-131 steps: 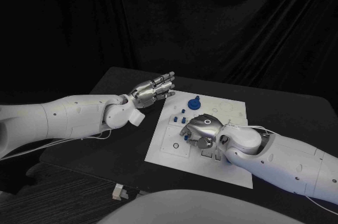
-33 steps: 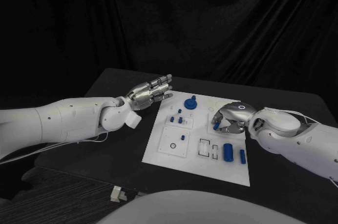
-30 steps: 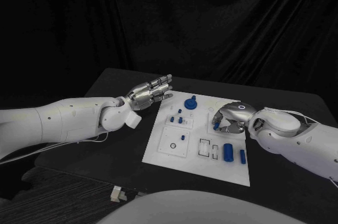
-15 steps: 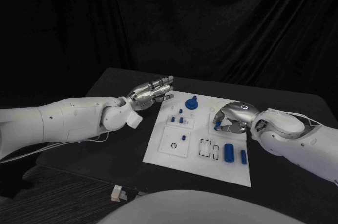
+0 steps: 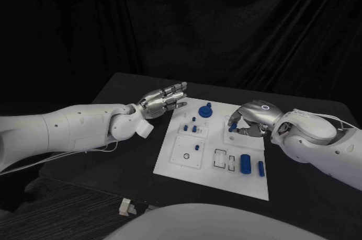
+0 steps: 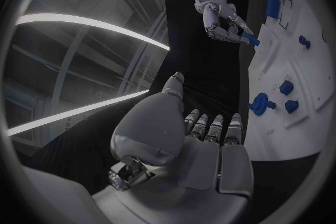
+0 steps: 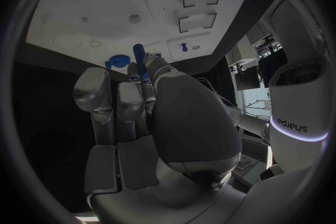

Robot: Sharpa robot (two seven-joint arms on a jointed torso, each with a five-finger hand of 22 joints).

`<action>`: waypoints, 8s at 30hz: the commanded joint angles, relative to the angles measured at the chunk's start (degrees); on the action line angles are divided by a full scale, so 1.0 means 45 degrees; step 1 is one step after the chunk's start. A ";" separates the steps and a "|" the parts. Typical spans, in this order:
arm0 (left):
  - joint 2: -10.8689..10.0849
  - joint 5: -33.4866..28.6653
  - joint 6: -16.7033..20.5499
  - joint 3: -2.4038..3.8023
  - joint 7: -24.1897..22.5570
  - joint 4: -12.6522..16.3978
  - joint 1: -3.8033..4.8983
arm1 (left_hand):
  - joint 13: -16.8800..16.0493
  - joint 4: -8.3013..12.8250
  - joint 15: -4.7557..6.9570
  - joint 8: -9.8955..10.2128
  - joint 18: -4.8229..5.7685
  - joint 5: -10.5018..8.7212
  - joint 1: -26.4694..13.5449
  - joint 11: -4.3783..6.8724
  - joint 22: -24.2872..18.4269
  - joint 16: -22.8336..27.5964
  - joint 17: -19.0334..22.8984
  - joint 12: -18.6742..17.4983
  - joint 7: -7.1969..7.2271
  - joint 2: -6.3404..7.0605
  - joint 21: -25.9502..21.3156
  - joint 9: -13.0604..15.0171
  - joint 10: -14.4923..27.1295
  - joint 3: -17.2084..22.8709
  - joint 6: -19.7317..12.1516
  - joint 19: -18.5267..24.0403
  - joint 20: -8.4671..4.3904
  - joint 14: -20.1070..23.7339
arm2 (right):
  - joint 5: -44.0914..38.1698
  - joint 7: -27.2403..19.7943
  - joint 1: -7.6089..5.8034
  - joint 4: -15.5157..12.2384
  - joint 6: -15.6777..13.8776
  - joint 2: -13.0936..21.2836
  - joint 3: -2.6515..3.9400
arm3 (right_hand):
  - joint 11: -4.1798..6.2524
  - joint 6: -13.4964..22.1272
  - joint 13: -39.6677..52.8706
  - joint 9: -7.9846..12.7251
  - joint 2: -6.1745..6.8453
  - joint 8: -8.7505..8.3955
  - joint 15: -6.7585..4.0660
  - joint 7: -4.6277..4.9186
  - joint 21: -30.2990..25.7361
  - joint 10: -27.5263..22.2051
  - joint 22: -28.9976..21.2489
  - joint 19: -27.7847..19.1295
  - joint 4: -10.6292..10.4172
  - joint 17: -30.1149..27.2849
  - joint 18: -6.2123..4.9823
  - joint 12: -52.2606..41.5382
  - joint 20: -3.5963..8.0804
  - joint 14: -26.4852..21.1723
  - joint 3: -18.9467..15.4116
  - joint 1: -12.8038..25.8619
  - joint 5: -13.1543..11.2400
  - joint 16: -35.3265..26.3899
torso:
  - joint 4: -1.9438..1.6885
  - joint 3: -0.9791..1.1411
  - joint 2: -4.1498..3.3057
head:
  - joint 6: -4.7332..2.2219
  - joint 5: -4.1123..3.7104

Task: Assemble the parts on the task board

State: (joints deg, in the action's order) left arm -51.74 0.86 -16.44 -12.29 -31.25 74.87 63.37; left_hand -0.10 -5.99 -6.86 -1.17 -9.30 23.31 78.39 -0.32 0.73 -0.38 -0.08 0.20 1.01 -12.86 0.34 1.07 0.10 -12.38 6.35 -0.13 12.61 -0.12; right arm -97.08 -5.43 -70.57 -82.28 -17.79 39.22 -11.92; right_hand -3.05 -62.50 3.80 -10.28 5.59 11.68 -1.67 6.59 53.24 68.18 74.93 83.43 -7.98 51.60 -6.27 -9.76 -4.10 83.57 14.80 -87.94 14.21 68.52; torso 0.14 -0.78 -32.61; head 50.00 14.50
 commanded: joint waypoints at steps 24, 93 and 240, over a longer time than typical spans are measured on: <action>-0.0100 -0.0086 -0.0084 0.0013 -0.0204 0.0021 -0.0035 | 0.0019 0.0091 -0.0062 -0.0052 -0.0136 0.0119 0.0020 0.0065 0.0011 0.0086 0.0018 -0.0039 -0.0080 -0.0030 -0.0017 0.0023 -0.0026 -0.0007 -0.0017 -0.0027 0.0072 0.0027 | -0.2068 0.0348 0.0604 -0.0870 0.0480 -0.2132 0.0009 | -0.0023 -0.0130 -0.0016 -0.0119 0.0155 -0.0009 -0.0005 0.0027 0.0152 0.0219 0.1522 -0.0028 0.0253 0.0333 0.0036 0.0126 0.0018 0.0044 0.0301 -0.0277 0.0037 0.0162 | -0.0021 0.0006 -0.0020 | 0.0000 0.0262; 0.0053 -0.0086 -0.0245 0.0013 -0.0063 -0.0130 -0.0035 | 0.0020 0.0039 -0.0080 -0.0058 -0.0133 0.0131 -0.0105 0.0056 0.0011 0.0086 0.0018 -0.0041 -0.0136 -0.0111 -0.0016 0.0023 -0.0024 -0.0043 -0.0009 -0.0028 0.0077 0.0027 | -0.2165 0.0731 0.1842 0.0214 0.1380 -0.3583 0.0011 | -0.0167 0.0369 -0.0022 -0.0054 0.0309 -0.0485 0.0114 0.0169 0.0050 0.0001 0.1515 -0.0092 0.0367 0.0295 0.0036 0.0480 -0.0056 -0.0033 0.0646 -0.0119 -0.0001 0.0123 | -0.0004 -0.0006 -0.0010 | 0.0000 0.0386; 0.0119 -0.0087 -0.0317 0.0011 0.0131 -0.0198 -0.0125 | 0.0018 0.0066 -0.0089 -0.0063 -0.0124 0.0175 -0.0181 -0.0058 0.0000 0.0086 0.0018 -0.0036 -0.0071 -0.0179 -0.0019 0.0018 -0.0028 -0.0099 -0.0026 -0.0026 0.0064 0.0027 | 0.6730 0.9257 0.0613 -0.1546 0.5885 0.0281 0.0005 | 0.1332 0.3155 1.9155 -0.8182 -0.1037 0.5259 -0.1055 -0.1192 0.4480 0.4850 0.2249 0.0425 -0.1125 0.5329 0.0576 -1.7831 0.0949 0.0864 -0.3297 0.7229 -0.0483 0.3289 | 0.0020 -0.0003 0.0017 | 0.0000 -0.2485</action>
State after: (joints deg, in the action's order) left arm -51.31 0.85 -17.09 -12.30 -30.23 73.94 62.89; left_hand -0.09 -5.69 -6.86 -1.16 -9.30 23.74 77.87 -0.31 0.75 -0.38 -0.05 0.20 0.59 -13.38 0.34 1.11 0.11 -12.38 6.35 -0.13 12.61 -0.12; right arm -68.41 35.88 -67.98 -89.25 10.46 40.51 -11.92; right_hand 2.91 -48.48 74.90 -47.05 0.97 35.46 -6.40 1.24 73.51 84.11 74.90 83.83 -13.09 74.92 -3.99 -89.80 -0.01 83.99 0.15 -55.44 12.33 83.45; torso 0.23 -0.80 -32.54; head 49.99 3.25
